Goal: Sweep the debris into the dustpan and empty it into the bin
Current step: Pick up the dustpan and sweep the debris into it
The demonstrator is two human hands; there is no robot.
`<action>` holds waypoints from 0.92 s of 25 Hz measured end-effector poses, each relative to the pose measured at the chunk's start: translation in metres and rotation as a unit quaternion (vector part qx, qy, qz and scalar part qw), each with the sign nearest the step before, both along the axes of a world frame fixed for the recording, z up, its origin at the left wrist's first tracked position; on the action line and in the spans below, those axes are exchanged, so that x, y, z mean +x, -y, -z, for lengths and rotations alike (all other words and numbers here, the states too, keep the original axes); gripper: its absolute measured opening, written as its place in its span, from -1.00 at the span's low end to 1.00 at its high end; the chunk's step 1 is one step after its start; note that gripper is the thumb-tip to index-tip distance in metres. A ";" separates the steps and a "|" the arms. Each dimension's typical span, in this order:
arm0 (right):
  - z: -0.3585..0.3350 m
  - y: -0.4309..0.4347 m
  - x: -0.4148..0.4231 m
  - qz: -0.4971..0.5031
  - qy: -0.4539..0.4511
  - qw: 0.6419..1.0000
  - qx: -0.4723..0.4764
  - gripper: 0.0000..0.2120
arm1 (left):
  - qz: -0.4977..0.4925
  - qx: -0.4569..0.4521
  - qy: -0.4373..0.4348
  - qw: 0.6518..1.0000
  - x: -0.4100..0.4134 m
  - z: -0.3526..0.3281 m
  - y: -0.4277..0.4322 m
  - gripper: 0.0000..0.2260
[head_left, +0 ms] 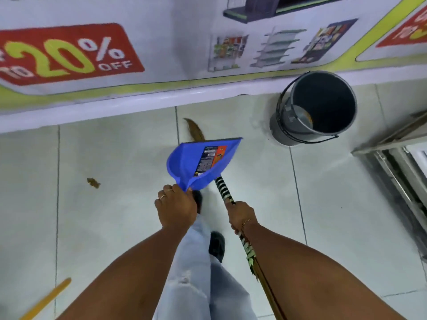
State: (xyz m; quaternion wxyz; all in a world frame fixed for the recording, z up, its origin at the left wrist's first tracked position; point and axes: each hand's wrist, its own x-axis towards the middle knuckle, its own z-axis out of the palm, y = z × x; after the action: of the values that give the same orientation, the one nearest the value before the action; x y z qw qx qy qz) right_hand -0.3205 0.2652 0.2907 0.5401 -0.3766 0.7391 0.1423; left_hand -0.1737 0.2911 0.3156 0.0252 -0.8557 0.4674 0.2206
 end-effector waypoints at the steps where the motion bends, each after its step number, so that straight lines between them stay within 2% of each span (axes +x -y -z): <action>1: 0.002 -0.011 0.004 0.002 0.004 1.000 0.003 -0.62 | 0.033 0.007 0.037 0.999 0.007 -0.003 -0.017 -0.74; 2: 0.004 -0.022 0.011 -0.005 0.014 1.000 0.007 -0.65 | 0.053 0.017 0.059 0.997 0.017 -0.004 -0.037 -0.76; 4: 0.003 -0.043 0.035 -0.040 0.024 0.999 0.005 -0.69 | 0.054 0.033 0.047 0.997 0.043 0.001 -0.071 -0.79; 7: 0.004 -0.062 0.074 -0.074 0.024 0.996 -0.047 -0.73 | -0.054 0.034 -0.085 0.994 0.076 0.023 -0.101 -0.74; 9: 0.009 -0.073 0.096 -0.089 0.022 0.993 -0.073 -0.69 | -0.143 -0.023 -0.196 0.970 0.096 0.030 -0.117 -0.79; 12: 0.017 -0.093 0.132 -0.105 -0.015 0.991 -0.084 -0.58 | -0.214 -0.052 -0.254 0.942 0.138 0.026 -0.146 -0.78; 14: 0.020 -0.110 0.164 -0.105 -0.031 0.991 -0.076 -0.52 | -0.263 -0.057 -0.272 0.924 0.176 0.022 -0.169 -0.73; 17: 0.016 -0.132 0.215 -0.119 -0.061 0.987 -0.094 -0.63 | -0.325 -0.039 -0.253 0.911 0.235 0.014 -0.205 -0.70; 21: 0.023 -0.159 0.285 -0.119 -0.050 0.986 -0.103 -0.64 | -0.306 -0.038 -0.231 0.923 0.309 0.022 -0.243 -0.68; 23: 0.040 -0.170 0.316 -0.118 -0.051 0.987 -0.098 -0.63 | -0.293 -0.028 -0.225 0.929 0.339 0.049 -0.256 -0.72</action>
State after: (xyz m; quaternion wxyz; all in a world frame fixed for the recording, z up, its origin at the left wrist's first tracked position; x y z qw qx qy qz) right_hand -0.0046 0.4353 0.2509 0.4415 -0.5043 0.7266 0.1509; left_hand 0.1653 0.5470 0.2670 -0.1700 -0.8829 0.1950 0.3918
